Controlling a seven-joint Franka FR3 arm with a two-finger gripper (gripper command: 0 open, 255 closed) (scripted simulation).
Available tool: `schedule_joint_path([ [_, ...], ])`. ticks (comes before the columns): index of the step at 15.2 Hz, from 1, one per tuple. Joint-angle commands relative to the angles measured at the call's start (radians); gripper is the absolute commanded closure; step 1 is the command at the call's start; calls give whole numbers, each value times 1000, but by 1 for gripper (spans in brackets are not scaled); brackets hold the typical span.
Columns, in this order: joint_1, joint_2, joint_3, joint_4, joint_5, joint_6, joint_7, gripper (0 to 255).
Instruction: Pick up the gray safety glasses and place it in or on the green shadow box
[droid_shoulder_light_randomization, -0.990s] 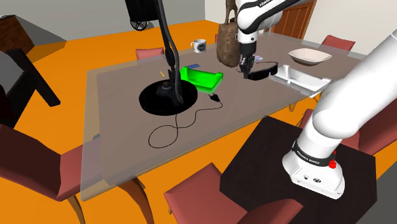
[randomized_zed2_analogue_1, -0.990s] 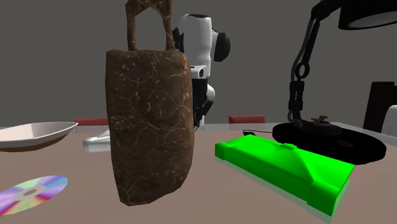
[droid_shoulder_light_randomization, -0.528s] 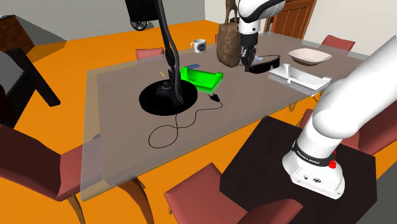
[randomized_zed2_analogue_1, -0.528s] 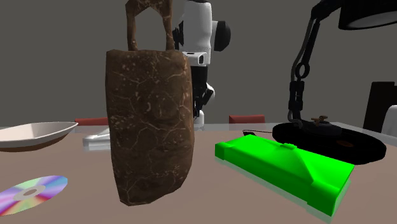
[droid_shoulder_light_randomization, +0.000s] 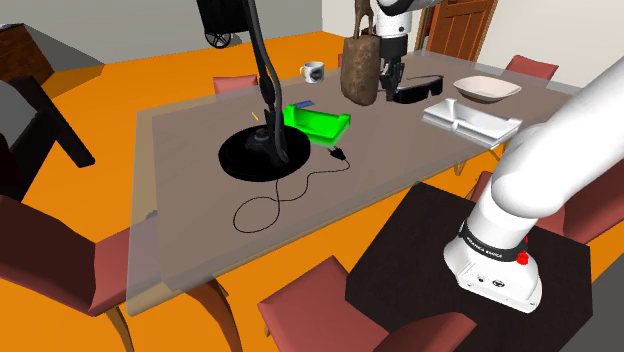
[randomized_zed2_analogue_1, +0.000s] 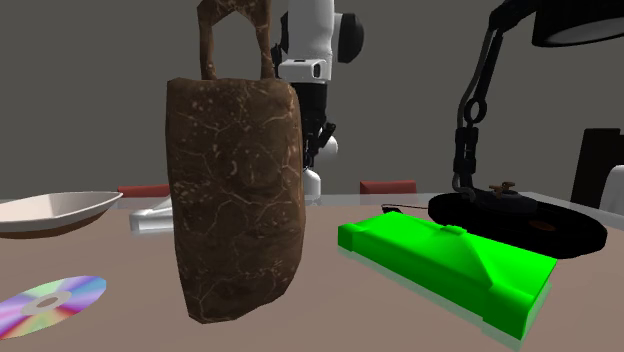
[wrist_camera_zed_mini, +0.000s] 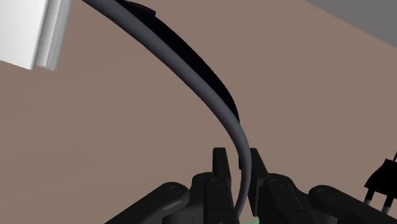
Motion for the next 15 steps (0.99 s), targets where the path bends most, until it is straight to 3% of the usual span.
schedule_joint_path([
  [1,10,19,11,25,12,-8,14,255],
  [15,133,385,132,429,149,-60,201,255],
])
